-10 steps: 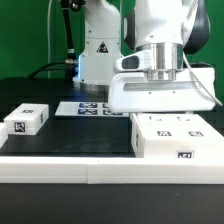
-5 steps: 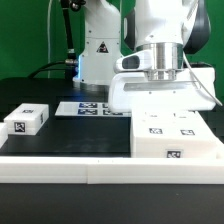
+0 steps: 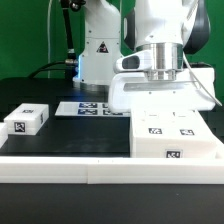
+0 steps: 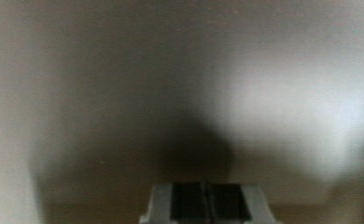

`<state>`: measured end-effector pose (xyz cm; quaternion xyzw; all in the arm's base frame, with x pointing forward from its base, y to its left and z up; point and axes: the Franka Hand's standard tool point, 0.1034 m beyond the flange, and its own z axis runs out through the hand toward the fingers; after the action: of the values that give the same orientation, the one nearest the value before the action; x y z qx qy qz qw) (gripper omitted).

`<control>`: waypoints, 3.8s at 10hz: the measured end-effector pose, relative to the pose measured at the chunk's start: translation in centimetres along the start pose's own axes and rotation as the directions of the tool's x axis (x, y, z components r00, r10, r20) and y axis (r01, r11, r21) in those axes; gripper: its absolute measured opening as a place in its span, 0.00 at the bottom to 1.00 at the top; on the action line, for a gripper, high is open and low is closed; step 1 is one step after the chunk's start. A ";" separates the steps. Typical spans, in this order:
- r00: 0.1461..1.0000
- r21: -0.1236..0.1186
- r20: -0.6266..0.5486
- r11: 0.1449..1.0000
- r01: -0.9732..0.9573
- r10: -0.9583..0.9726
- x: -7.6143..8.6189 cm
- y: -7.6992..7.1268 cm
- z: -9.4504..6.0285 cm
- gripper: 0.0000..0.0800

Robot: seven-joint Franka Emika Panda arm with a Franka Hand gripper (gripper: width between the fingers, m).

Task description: Assemble cabinet

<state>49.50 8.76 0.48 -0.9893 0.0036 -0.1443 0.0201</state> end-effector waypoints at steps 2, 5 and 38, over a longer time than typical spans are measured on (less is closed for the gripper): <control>1.000 0.004 0.015 1.000 0.007 -0.008 0.3 -0.1 -0.8 0.00; 0.999 0.013 0.029 1.000 0.013 -0.014 1.4 -0.1 -3.0 0.00; 0.960 0.072 0.278 0.997 0.019 -0.038 8.0 0.1 -11.0 0.00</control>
Offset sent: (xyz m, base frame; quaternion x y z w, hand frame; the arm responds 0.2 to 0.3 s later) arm -0.0032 0.0029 0.0300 0.0304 -0.0213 0.0085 0.9993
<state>53.99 8.14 13.28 -0.9984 -0.0184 -0.0035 0.0524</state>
